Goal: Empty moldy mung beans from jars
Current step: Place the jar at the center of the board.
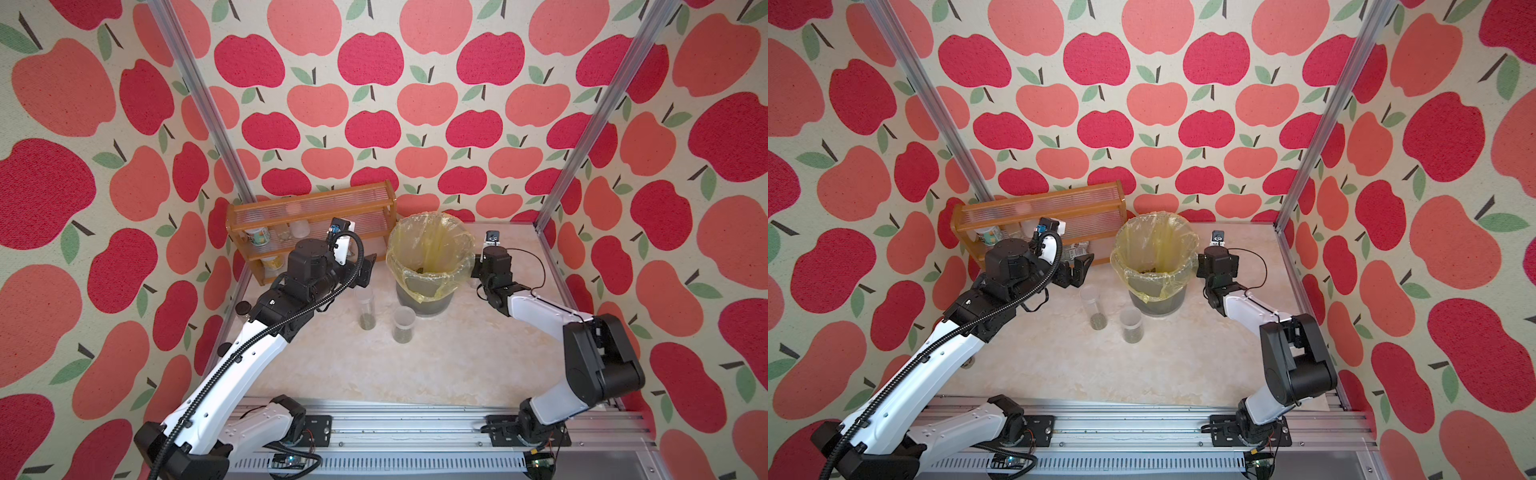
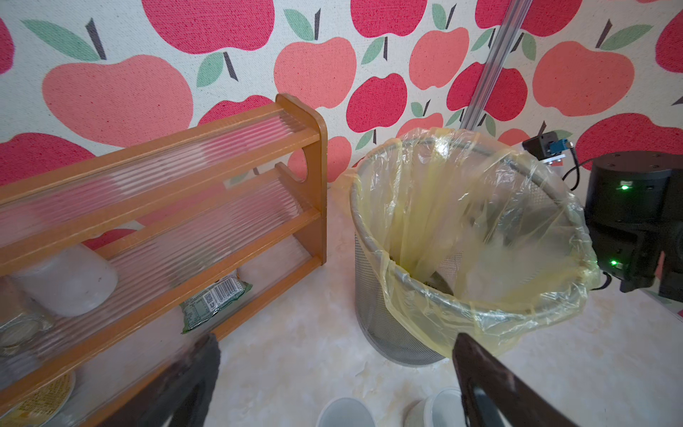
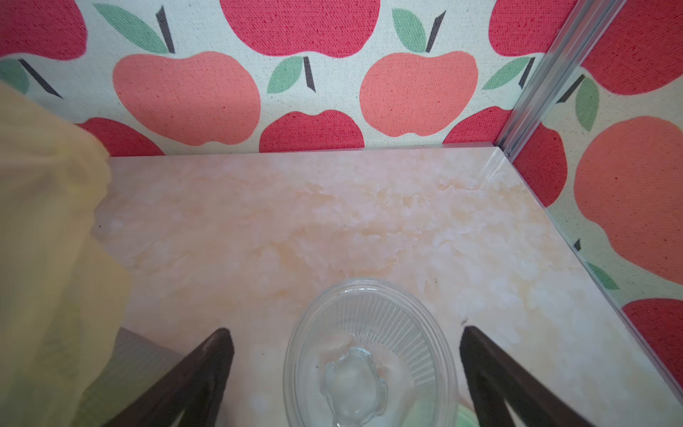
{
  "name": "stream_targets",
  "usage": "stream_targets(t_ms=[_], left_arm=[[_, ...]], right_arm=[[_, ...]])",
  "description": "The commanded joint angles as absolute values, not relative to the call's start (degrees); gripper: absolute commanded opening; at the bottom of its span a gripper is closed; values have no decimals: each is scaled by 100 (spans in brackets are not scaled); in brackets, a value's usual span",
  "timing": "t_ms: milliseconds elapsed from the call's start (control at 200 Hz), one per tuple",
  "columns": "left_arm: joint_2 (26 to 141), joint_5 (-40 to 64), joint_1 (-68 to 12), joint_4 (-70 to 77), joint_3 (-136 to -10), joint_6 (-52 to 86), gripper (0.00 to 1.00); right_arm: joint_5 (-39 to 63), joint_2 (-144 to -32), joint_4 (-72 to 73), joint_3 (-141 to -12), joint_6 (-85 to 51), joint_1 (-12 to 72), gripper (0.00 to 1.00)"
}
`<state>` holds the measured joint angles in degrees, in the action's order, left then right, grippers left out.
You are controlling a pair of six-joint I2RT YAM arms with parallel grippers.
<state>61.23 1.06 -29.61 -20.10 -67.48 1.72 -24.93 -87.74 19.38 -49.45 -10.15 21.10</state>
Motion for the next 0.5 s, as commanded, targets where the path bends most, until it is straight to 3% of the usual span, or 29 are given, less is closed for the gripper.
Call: stream_targets(t_ms=[0,495], left_arm=[[6179,187,-2917,-2230,-6856,335,100],[6381,572,-2898,-3054,-6784,527,100]], right_arm=[[-2666,-8464,1643,-4780,-1108,2161,99],[-3199,-7658,984,-3760,-1645,2155,99]])
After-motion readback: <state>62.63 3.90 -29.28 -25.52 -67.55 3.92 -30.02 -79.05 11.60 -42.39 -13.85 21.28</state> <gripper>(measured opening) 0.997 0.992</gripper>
